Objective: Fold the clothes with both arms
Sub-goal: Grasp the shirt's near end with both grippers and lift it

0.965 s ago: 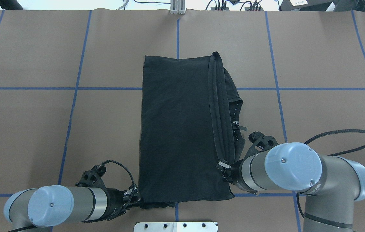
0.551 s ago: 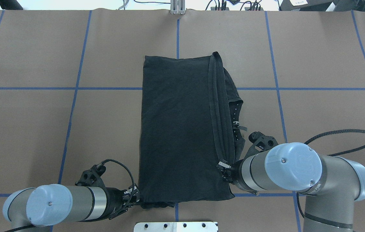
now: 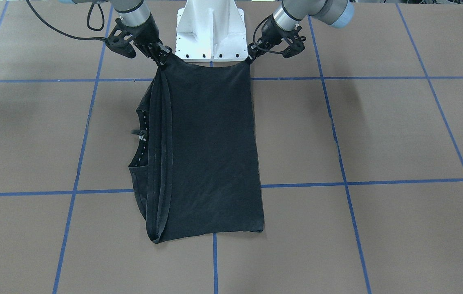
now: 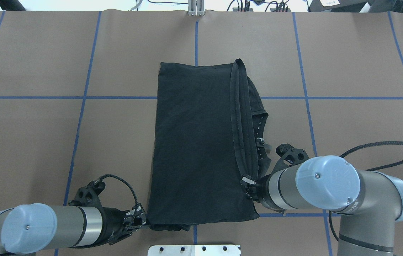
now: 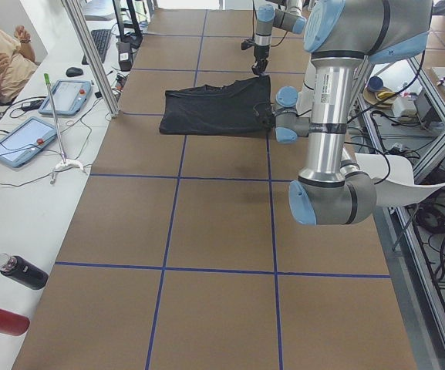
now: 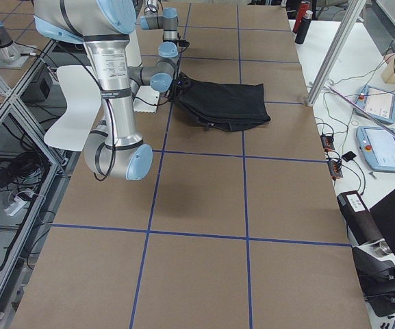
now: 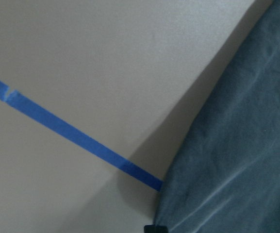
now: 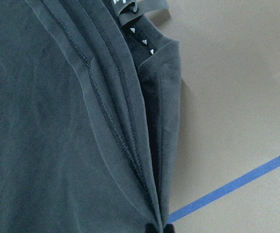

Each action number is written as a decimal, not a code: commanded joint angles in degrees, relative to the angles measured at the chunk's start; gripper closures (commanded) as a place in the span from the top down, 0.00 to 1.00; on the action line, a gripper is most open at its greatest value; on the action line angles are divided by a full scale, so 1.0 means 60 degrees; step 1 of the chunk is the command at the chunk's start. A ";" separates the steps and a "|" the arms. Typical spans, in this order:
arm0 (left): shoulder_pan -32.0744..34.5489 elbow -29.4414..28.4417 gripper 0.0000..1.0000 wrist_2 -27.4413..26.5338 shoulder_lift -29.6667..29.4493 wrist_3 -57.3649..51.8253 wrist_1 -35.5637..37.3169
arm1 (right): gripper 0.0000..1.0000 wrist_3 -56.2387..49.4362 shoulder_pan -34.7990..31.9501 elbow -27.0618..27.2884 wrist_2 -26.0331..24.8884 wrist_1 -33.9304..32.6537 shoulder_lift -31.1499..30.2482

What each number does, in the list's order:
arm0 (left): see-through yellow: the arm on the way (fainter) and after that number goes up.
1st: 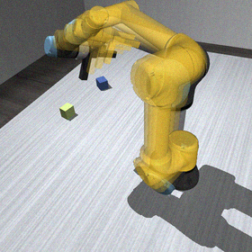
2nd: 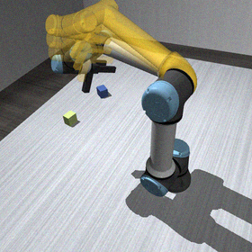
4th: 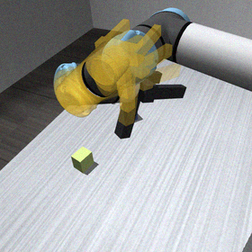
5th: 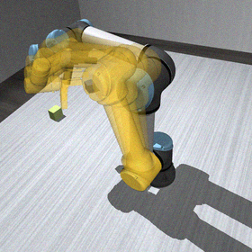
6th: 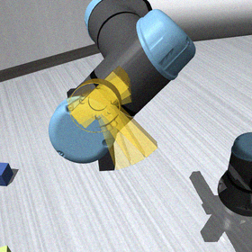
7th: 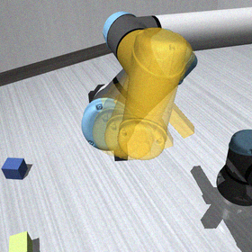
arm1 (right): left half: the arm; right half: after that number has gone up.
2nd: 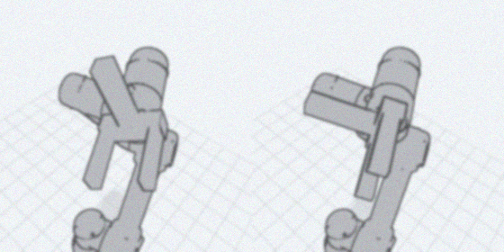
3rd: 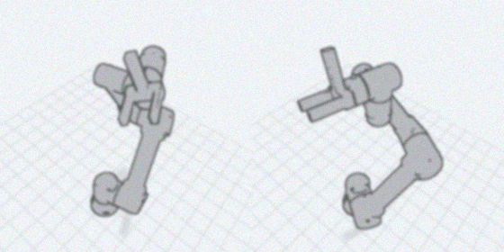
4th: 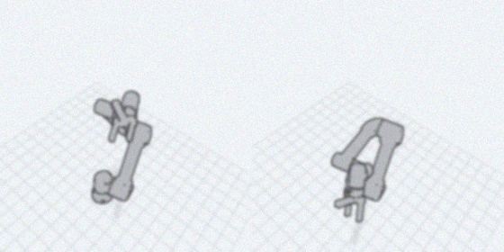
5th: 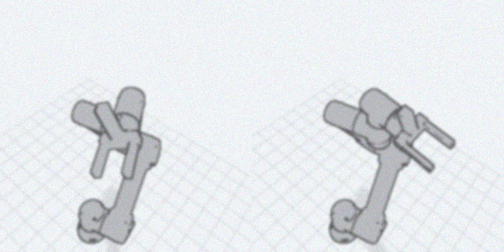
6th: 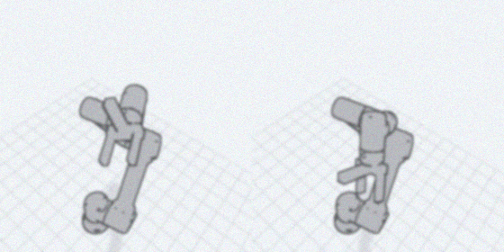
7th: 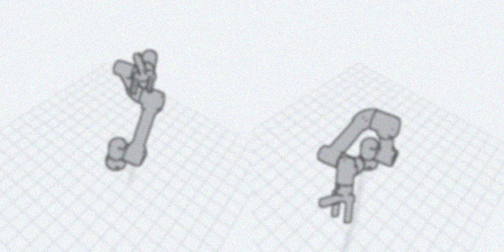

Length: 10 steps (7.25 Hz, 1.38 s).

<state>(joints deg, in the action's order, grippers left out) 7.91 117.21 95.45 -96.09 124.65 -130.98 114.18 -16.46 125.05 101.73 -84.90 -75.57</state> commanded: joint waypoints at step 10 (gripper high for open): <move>0.5431 -0.2902 0.00 0.2300 -0.4165 -0.2990 0.2656 | 0.00 0.1229 -0.4740 -0.4472 0.3625 0.0551 0.3071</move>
<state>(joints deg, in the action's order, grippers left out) 37.48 105.36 108.93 -117.49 108.53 -114.50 121.70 -42.60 104.04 122.80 -83.88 -60.03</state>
